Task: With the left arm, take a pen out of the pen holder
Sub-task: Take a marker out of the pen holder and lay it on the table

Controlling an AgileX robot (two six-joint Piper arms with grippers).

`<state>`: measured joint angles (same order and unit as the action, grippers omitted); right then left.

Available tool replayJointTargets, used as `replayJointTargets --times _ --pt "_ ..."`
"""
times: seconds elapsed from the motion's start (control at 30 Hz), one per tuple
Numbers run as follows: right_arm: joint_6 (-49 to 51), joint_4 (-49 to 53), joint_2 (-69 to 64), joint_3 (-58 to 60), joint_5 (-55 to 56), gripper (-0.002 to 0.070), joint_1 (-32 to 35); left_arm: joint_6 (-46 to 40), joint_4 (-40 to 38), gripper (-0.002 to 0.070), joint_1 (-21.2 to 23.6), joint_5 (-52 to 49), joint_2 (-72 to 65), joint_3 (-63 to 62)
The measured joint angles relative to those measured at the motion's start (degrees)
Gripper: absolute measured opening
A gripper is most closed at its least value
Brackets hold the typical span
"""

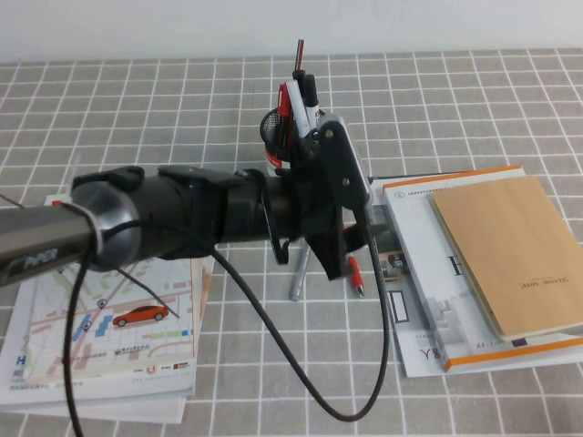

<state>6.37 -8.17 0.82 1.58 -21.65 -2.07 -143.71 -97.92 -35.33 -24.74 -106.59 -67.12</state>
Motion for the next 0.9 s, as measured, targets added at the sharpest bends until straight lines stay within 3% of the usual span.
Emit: replayJointTargets --times 0.23,0.3,0.37,0.47,0.63,0.9 --pt "0.0 0.0 0.0 0.0 0.0 -0.0013 0.0 9.5 0.0 0.0401 0.0 4.8 9.0 0.0" --pt "0.0 0.0 0.0 0.0 0.0 -0.0013 0.0 15.3 0.0 0.0321 0.0 7.3 12.6 0.0" --pt "0.0 0.0 0.0 0.0 0.0 -0.0013 0.0 22.3 0.0 0.0170 0.0 10.0 17.2 0.0" --pt "0.0 0.0 0.0 0.0 0.0 -0.0013 0.0 30.2 -0.3 0.0048 0.0 12.0 24.2 0.8" --pt "0.0 0.0 0.0 0.0 0.0 -0.0013 0.0 33.0 0.9 0.0008 0.0 13.8 36.5 7.5" --pt "0.0 0.0 0.0 0.0 0.0 -0.0013 0.0 33.7 0.3 0.0003 0.0 21.0 56.3 29.6"
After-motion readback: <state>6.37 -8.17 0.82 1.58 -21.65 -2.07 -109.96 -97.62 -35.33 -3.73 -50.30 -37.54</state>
